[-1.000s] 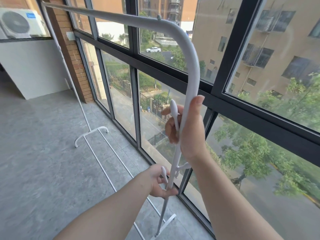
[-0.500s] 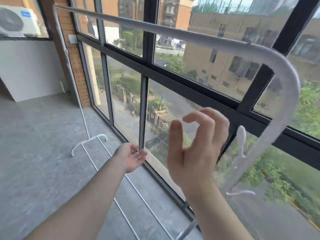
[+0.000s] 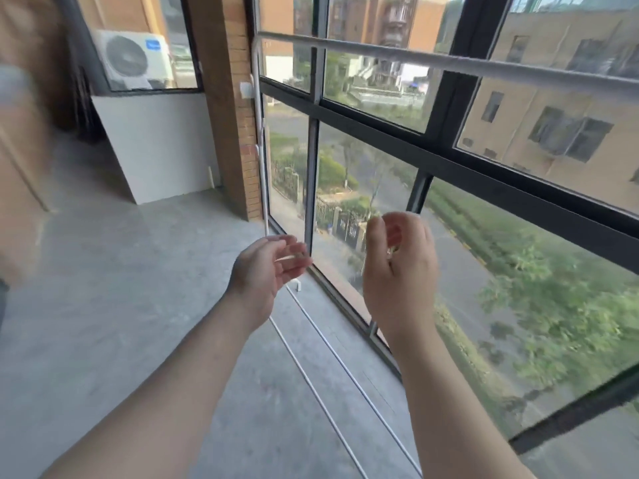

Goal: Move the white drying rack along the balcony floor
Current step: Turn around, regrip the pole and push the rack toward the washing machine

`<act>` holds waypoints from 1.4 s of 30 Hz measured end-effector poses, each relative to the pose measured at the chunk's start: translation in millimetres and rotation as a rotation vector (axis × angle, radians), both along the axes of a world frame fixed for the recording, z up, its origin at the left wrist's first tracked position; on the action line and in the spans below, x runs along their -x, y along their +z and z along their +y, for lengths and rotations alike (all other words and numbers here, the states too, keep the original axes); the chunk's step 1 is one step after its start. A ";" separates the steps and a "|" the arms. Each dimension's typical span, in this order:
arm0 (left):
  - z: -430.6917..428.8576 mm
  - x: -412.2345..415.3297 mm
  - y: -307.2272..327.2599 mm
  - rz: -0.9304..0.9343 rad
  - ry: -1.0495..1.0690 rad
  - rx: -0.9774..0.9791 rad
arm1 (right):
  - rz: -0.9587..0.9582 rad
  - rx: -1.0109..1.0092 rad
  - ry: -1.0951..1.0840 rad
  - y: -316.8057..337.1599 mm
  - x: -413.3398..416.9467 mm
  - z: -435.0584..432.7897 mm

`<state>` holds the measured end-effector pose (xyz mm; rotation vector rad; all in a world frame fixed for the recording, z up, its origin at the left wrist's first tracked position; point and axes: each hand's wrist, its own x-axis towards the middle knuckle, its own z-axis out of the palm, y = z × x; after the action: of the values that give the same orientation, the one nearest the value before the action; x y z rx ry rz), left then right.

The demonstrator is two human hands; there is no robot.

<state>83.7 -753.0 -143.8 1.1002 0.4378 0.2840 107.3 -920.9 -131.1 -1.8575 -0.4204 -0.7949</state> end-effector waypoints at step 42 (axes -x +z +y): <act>668.1 -624.6 -10.4 0.054 -0.457 -0.048 | 0.146 -0.129 -0.449 11.4 -560.1 666.2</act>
<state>708.3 -84.8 -154.2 1.2233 0.2182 -0.1387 667.3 -254.7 -119.7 -1.8961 0.1472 -0.9491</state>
